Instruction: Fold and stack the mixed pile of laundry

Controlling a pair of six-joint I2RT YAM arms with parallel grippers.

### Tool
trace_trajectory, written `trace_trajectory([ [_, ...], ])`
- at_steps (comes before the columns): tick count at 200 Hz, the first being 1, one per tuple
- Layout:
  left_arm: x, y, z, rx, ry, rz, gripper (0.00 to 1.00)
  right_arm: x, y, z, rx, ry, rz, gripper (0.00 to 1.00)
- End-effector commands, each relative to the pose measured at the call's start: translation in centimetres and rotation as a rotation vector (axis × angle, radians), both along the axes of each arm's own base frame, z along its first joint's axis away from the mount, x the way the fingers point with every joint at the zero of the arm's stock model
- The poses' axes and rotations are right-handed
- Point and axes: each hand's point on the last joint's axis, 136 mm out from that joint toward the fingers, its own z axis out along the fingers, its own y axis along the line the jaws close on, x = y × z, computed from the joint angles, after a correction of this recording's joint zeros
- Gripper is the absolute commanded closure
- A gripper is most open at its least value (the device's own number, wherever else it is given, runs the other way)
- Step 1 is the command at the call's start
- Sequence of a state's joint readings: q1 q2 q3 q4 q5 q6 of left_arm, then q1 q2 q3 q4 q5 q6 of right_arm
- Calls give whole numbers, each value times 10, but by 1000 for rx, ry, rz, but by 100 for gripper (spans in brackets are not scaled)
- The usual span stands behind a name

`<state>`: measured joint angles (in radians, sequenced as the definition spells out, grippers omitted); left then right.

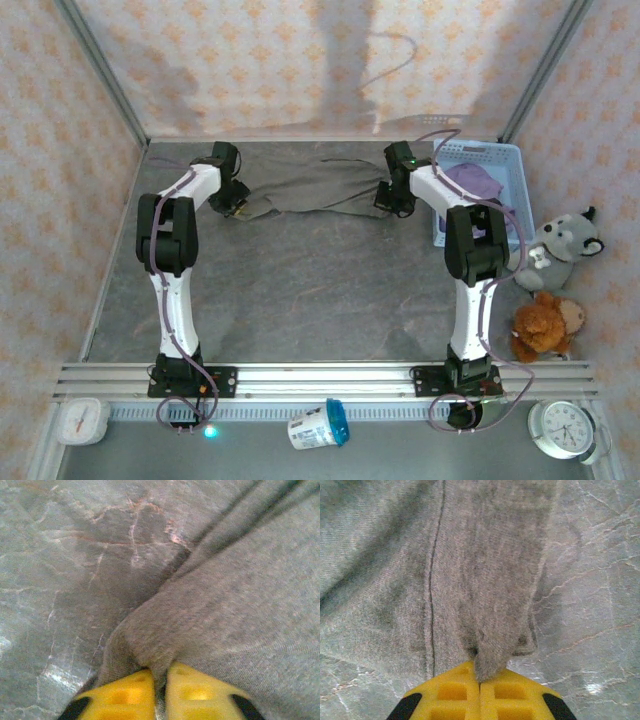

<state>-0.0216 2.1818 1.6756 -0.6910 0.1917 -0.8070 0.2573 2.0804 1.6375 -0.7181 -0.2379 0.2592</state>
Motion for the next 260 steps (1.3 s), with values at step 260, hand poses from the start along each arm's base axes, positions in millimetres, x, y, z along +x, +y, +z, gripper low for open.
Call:
trace_trajectory([
  [260,0,62,109,398,-70,-249,100,-60,-60,79,-312,-3,125,100],
])
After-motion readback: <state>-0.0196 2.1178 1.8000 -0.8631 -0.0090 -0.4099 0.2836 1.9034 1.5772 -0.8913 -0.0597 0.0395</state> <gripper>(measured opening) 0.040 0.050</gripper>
